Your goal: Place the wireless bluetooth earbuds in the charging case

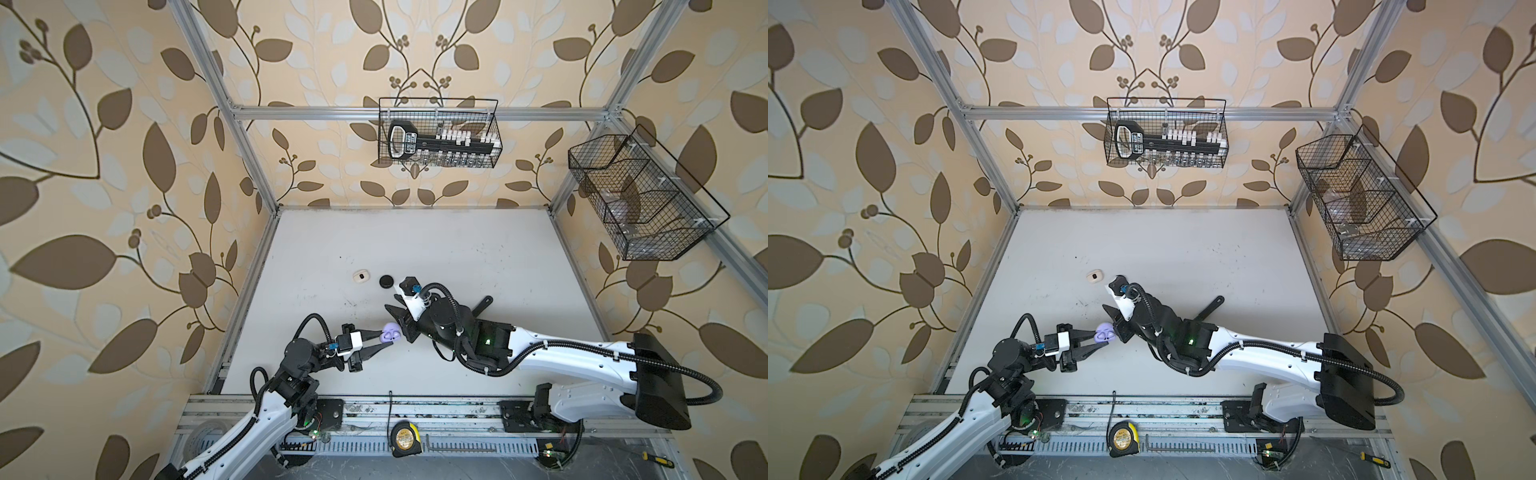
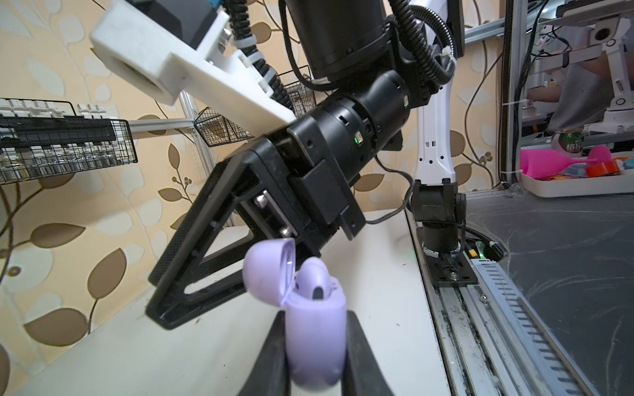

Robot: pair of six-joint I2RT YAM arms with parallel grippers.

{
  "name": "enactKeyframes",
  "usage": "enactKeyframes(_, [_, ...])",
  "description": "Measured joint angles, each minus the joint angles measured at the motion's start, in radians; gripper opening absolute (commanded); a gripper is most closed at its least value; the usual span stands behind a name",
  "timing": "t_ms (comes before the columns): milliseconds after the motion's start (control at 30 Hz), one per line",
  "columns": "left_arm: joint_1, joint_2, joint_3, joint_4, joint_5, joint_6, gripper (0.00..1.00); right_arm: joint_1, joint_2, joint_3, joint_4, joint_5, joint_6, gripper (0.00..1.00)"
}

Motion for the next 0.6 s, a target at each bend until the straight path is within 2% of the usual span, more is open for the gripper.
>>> enactKeyframes(333, [-0.001, 0.016, 0.0, 0.004, -0.025, 0.0, 0.0, 0.07, -0.079, -0.078, 0.052, 0.066, -0.072, 0.35])
enactKeyframes(467, [0.0, 0.053, 0.0, 0.004, -0.138, -0.034, 0.0, 0.074, -0.135, -0.12, 0.072, 0.161, -0.058, 0.42])
enactKeyframes(600, [0.0, 0.167, 0.009, 0.006, -0.254, -0.108, 0.0, -0.005, -0.249, -0.184, 0.071, 0.247, 0.016, 0.47])
